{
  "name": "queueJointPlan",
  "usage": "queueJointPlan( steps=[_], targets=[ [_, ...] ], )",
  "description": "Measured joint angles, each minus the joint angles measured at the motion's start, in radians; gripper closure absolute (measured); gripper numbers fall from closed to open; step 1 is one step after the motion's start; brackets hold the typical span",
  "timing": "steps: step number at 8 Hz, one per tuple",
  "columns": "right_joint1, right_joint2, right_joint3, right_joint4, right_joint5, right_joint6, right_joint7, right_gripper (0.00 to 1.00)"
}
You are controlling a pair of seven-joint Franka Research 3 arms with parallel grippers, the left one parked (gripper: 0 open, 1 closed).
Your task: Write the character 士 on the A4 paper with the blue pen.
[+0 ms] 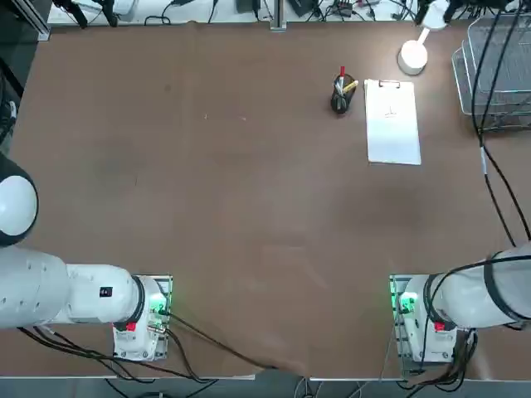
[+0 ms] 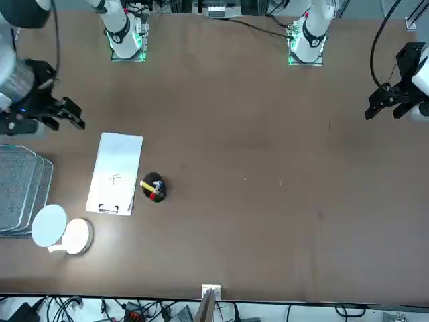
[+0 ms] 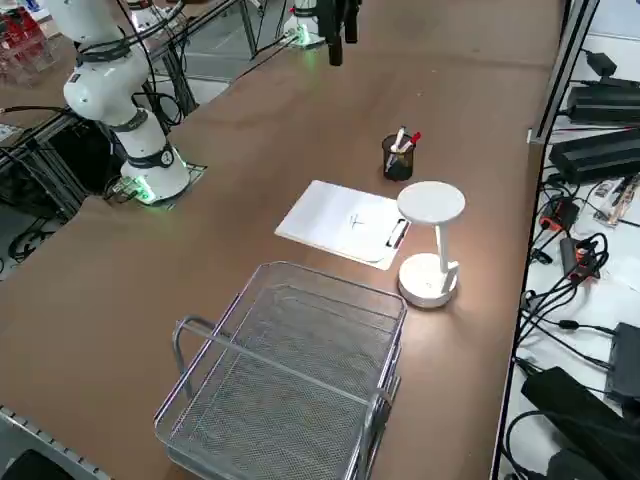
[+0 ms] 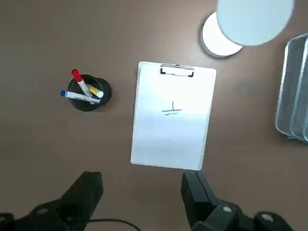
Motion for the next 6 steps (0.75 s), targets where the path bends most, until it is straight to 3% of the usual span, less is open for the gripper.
queueJointPlan(
  steps=[3, 6],
  targets=[
    [0.079, 0.09, 0.002, 0.04, -0.052, 0.075, 0.088, 0.0],
    [0.141, 0.231, 0.004, 0.15, -0.086, 0.103, 0.163, 0.0]
  ],
)
